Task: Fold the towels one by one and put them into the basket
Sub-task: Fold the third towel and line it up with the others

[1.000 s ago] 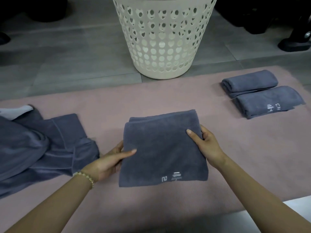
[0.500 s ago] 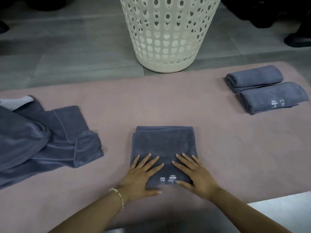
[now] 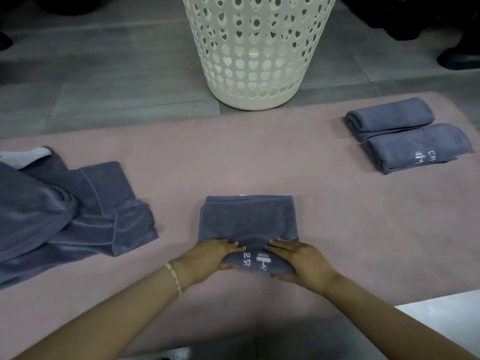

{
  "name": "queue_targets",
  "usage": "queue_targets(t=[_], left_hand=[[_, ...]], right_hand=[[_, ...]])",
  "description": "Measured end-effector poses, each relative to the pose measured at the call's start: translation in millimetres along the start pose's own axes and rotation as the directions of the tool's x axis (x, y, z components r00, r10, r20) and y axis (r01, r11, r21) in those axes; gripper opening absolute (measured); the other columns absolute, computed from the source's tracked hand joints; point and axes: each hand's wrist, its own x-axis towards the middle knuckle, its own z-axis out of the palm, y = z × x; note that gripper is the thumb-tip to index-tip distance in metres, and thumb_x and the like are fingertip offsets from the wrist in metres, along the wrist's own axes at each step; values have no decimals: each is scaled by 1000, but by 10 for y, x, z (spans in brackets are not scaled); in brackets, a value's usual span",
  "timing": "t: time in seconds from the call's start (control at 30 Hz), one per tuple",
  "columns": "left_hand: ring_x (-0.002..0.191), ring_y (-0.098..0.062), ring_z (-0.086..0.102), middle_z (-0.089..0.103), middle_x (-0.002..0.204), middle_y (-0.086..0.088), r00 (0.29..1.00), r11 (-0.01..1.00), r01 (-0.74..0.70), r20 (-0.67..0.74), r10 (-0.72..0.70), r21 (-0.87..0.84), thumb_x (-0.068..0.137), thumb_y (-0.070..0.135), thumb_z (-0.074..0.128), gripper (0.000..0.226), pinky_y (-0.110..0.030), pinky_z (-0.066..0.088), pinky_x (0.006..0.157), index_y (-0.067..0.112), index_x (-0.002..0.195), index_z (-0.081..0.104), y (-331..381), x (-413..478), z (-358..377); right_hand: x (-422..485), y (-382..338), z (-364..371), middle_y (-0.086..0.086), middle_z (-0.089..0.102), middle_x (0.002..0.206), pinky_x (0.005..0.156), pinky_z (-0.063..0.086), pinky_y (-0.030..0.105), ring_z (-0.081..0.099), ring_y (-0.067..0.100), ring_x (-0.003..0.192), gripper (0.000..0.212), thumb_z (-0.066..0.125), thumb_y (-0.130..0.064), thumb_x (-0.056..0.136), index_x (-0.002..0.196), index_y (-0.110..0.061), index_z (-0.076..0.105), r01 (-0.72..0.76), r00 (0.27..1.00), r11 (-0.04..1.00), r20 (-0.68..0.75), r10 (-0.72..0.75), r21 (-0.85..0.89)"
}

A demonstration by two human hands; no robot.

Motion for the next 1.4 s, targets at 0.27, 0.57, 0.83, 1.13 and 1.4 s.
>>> queue_targets(t=[0.27,0.57,0.83,1.13,1.4], left_hand=[[72,8,57,64,70,28,946,813,300,267,-185,-499,83,47,64,19,-5,41,67,32,72,69,-222,-78,-373],[86,-9,61,66,95,2,624,341,58,-233,-746,-938,85,36,66,32,-16,45,71,9,102,59,-209,-99,150],[78,-23,55,55,75,1,411,447,180,-346,-843,-876,87,44,59,33,-27,39,70,15,80,46,-166,221,318],[91,-26,56,53,100,-5,307,378,208,-307,-901,-902,77,51,69,41,-38,48,86,19,95,52,-221,221,396],[74,-6,56,62,80,7,405,211,37,-178,-897,-977,87,43,61,30,-21,41,66,14,93,60,-189,57,386]], right_hand=[[336,133,-670,-8,73,96,78,50,16,66,4,89,25,79,-27,75,98,-18,73,-598,726,603,676,128,528],[301,-142,-11,-1,63,77,60,45,7,57,10,71,14,63,-21,90,86,-9,58,-365,628,346,-46,777,865],[381,-266,128,0,64,87,70,46,29,62,22,82,20,57,-35,92,103,-18,55,-552,490,448,-161,857,704],[856,-242,-262,-7,36,147,111,32,33,38,15,130,102,41,-87,60,146,-37,22,-291,940,884,283,192,366],[873,-332,-298,-2,56,130,102,41,30,53,17,116,76,60,-66,77,135,-21,45,-377,845,903,476,243,208]])
